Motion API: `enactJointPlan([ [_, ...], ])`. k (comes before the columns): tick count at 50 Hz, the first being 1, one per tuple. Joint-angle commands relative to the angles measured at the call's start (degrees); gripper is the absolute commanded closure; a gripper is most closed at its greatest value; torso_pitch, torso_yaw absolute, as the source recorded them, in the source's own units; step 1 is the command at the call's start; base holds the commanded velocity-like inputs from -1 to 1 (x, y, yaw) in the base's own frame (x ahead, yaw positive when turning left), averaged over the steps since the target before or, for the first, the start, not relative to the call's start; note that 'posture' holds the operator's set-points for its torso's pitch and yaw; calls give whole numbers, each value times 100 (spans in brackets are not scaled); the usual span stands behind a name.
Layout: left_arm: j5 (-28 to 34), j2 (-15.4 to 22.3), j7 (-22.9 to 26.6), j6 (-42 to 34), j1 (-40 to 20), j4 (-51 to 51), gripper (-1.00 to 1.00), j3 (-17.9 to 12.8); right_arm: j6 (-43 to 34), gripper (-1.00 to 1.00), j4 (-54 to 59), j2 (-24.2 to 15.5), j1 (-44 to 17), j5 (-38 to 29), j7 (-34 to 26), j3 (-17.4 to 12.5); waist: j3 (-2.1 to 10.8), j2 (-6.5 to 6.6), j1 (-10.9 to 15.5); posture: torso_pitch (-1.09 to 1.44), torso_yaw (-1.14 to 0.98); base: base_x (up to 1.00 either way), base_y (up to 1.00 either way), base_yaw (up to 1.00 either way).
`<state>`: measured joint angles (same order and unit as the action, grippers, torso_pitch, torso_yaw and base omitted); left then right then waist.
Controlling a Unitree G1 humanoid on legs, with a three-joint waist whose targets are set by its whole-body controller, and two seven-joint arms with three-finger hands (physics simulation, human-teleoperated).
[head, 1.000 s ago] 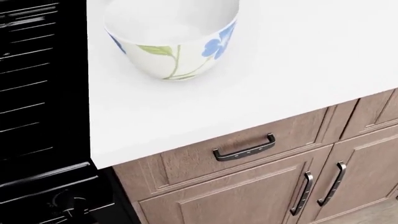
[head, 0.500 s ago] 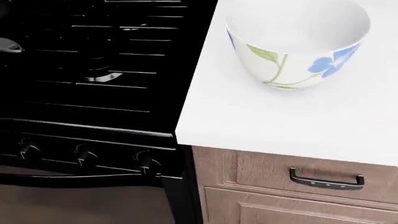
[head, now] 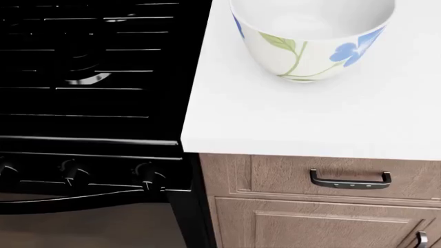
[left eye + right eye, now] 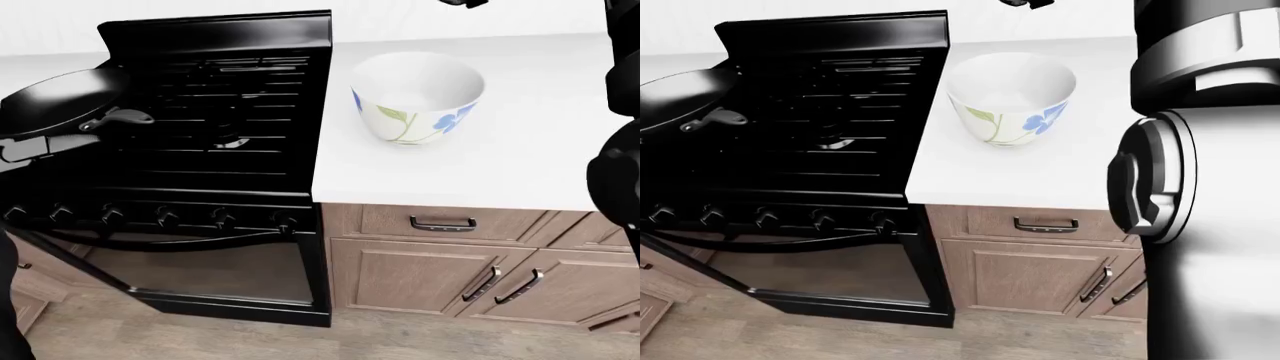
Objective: Pick the asparagus from the pan and place it in the bowl.
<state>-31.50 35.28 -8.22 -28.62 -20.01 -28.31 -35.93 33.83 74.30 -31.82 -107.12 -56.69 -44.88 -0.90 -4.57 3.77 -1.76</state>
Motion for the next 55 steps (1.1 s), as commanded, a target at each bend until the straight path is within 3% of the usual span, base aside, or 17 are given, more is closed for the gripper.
enactJointPlan([
  [1, 18, 119, -7, 152, -107, -135, -100, -94, -24, 100, -184, -34, -231, 30, 124, -60, 158, 10, 0, 0, 0, 0, 0, 0],
  [2, 17, 116, -6, 153, -102, -140, -100, -95, -35, 100, -183, -33, -237, 25, 126, -69, 161, 6, -2, 0, 0, 2, 0, 0],
  [3, 17, 114, -5, 155, -99, -139, -100, -99, -32, 100, -183, -38, -238, 14, 125, -70, 303, 0, 15, 0, 0, 8, 0, 0],
  [10, 29, 107, 4, 165, -86, -138, -100, -96, -62, 100, -181, -39, -235, -24, 112, -87, 194, -179, 38, 0, 0, 17, -4, 0],
  [13, 28, 103, 5, 160, -85, -146, -100, -95, -63, 100, -184, -36, -227, -29, 112, -95, 172, -377, 77, 0, 0, 22, -8, 0],
  [19, 42, 91, 12, 168, -83, -143, -100, -86, -81, 100, -194, -33, -213, -16, 80, -108, 221, -392, 166, 0, 0, 22, -8, 0],
  [25, 33, 92, 10, 149, -80, -167, -100, -97, -85, 100, -199, -34, -209, -6, 64, -113, 152, -163, 157, 0, 0, 22, -8, 0],
  [28, 31, 94, 10, 144, -80, -168, -100, -103, -82, 100, -201, -29, -203, 2, 63, -115, 191, 80, 89, 0, 0, 22, -8, 0],
  [30, 22, 98, 4, 135, -88, -169, -100, -106, -77, 100, -201, -27, -208, 9, 66, -118, 298, 383, 41, 0, 0, 21, -7, 0],
  [31, 17, 104, 2, 131, -94, -169, -100, -110, -68, 100, -200, -25, -215, 22, 50, -125, 222, 166, 69, 0, 0, 22, -6, 0],
  [32, 16, 108, 1, 130, -96, -167, -100, -112, -69, 100, -201, -22, -224, 33, 46, -130, 193, 318, 22, 0, 0, 22, 0, 0],
  [37, -6, 128, -16, 111, -123, -167, -100, -108, -89, 100, -220, -26, -244, 102, -23, -149, 252, 121, 55, 0, 0, 16, 0, 0],
  [40, -9, 135, -19, 109, -122, -166, -100, -102, -70, 100, -233, -12, -248, 149, -76, -156, 42, -27, 94, 0, 0, 0, 0, 0],
  [43, -8, 141, -15, 112, -122, -154, -100, -101, -77, 100, -235, -16, -268, 149, -79, -136, 128, -428, 168, 0, 0, 0, 0, 0],
  [44, -2, 143, -13, 116, -122, -145, -100, -98, -55, 100, -233, -11, -270, 157, -78, -136, 64, -182, 173, 0, 0, 0, 0, 0],
  [47, 0, 135, -12, 122, -117, -146, -100, -95, 10, 100, -248, -13, -246, 158, -94, -120, 142, -160, 109, 0, 0, 0, 0, 0],
  [55, 27, 105, 2, 140, -98, -137, -100, -73, 241, 100, -267, -54, -149, -122, 122, -9, 108, -26, 38, 0, 0, 0, 0, 0],
])
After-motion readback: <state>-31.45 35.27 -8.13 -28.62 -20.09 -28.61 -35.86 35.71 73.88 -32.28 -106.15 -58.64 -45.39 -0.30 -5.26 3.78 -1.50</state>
